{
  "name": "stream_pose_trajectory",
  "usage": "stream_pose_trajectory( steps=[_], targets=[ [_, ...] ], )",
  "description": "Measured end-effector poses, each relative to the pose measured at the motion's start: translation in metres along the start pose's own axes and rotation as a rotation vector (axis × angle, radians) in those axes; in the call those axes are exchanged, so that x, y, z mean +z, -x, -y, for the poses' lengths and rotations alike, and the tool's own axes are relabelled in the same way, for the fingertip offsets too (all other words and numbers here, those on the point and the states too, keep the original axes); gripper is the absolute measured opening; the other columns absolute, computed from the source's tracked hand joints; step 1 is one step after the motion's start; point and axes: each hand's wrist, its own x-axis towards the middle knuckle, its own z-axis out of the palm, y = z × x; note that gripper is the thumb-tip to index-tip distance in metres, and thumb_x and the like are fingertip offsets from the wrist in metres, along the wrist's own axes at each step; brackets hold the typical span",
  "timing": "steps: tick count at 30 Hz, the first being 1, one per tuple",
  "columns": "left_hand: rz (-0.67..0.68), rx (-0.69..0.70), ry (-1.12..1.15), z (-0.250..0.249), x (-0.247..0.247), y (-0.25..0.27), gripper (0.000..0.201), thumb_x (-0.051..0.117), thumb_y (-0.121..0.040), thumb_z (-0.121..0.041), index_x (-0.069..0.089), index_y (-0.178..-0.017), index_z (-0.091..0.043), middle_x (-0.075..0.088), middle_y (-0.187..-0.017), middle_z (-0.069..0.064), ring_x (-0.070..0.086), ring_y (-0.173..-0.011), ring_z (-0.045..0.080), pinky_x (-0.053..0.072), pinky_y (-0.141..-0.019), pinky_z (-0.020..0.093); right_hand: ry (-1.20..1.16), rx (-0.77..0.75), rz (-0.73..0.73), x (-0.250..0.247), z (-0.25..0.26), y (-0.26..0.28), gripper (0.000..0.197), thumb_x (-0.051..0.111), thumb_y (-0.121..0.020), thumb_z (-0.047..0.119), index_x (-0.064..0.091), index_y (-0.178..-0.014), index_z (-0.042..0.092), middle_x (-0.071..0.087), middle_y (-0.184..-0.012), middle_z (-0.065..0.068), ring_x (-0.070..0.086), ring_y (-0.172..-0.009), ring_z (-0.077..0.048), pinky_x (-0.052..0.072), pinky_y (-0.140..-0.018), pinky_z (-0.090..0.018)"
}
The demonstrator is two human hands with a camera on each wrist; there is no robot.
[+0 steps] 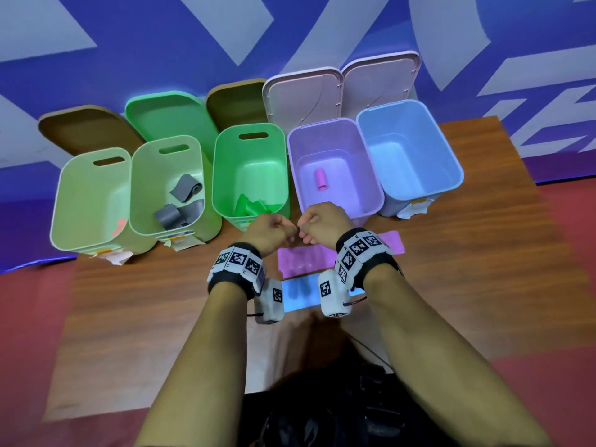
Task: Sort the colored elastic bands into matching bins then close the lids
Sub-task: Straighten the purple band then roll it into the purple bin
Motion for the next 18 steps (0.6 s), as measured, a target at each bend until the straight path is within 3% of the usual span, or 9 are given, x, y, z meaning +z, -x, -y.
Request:
stream_pose_trajectory(
  steps=[3, 5, 7, 10, 12, 15, 18],
  targets=[
    [-0.017, -0.059, -0.013, 0.025, -0.004, 0.002, 0.024, 0.055, -0.092, 0.001, 0.058, -0.073, -0.014, 0.06, -0.066, 0.004, 0.055, -0.06, 0.015, 0.04, -0.046, 0.012, 0.041, -0.018, -0.002, 0.016, -0.006, -0.005, 0.023, 0.056, -0.083, 0.0, 0.067, -0.073, 0.018, 0.075, -0.073, -0.004, 0.072, -0.073, -0.018, 0.061, -0.08, -0.039],
    [-0.014, -0.094, -0.031, 0.045, -0.005, 0.0, 0.026, 0.053, -0.091, 0.003, 0.058, -0.072, -0.015, 0.061, -0.069, 0.006, 0.056, -0.066, 0.02, 0.043, -0.057, 0.02, 0.056, -0.026, -0.023, 0.023, -0.008, -0.009, 0.022, 0.06, -0.082, 0.0, 0.069, -0.074, 0.02, 0.075, -0.074, -0.002, 0.072, -0.076, -0.018, 0.06, -0.081, -0.039],
    [0.009, -0.129, -0.073, 0.06, -0.004, -0.002, 0.029, 0.049, -0.09, 0.003, 0.058, -0.071, -0.016, 0.063, -0.073, 0.008, 0.056, -0.071, 0.021, 0.043, -0.062, 0.024, 0.079, -0.032, -0.014, 0.029, -0.009, -0.013, 0.018, 0.065, -0.08, 0.004, 0.071, -0.077, 0.021, 0.075, -0.077, 0.0, 0.072, -0.079, -0.018, 0.06, -0.082, -0.037],
    [0.041, -0.15, -0.092, 0.073, 0.001, -0.008, 0.029, 0.044, -0.092, 0.003, 0.058, -0.074, -0.014, 0.06, -0.074, 0.006, 0.053, -0.075, 0.02, 0.041, -0.058, 0.022, 0.15, -0.003, 0.04, 0.039, -0.012, -0.014, 0.024, 0.063, -0.082, 0.008, 0.069, -0.069, 0.027, 0.069, -0.07, 0.011, 0.07, -0.083, -0.016, 0.057, -0.082, -0.03],
    [0.039, -0.174, -0.088, 0.079, 0.004, -0.014, 0.023, 0.046, -0.091, 0.002, 0.058, -0.078, -0.012, 0.06, -0.081, 0.009, 0.054, -0.079, 0.021, 0.047, -0.065, 0.026, 0.191, 0.027, 0.056, 0.046, -0.02, -0.013, 0.026, 0.06, -0.084, 0.007, 0.066, -0.068, 0.027, 0.066, -0.071, 0.013, 0.069, -0.084, -0.02, 0.056, -0.081, -0.031],
    [-0.009, -0.211, -0.092, 0.088, 0.006, -0.02, 0.016, 0.054, -0.088, -0.002, 0.064, -0.091, -0.014, 0.066, -0.094, 0.011, 0.063, -0.092, 0.028, 0.051, -0.087, 0.036, 0.243, 0.053, 0.086, 0.056, -0.034, -0.015, 0.021, 0.057, -0.087, 0.007, 0.07, -0.08, 0.021, 0.071, -0.084, 0.0, 0.067, -0.088, -0.024, 0.055, -0.08, -0.032],
    [-0.046, -0.172, -0.118, 0.096, 0.012, -0.025, 0.032, 0.048, -0.088, 0.004, 0.063, -0.116, -0.005, 0.065, -0.116, 0.014, 0.062, -0.106, 0.03, 0.049, -0.094, 0.037, 0.253, 0.097, 0.117, 0.064, -0.048, -0.02, 0.022, 0.054, -0.086, 0.004, 0.072, -0.092, 0.017, 0.065, -0.087, 0.001, 0.059, -0.082, -0.019, 0.045, -0.064, -0.021]
  ],
)
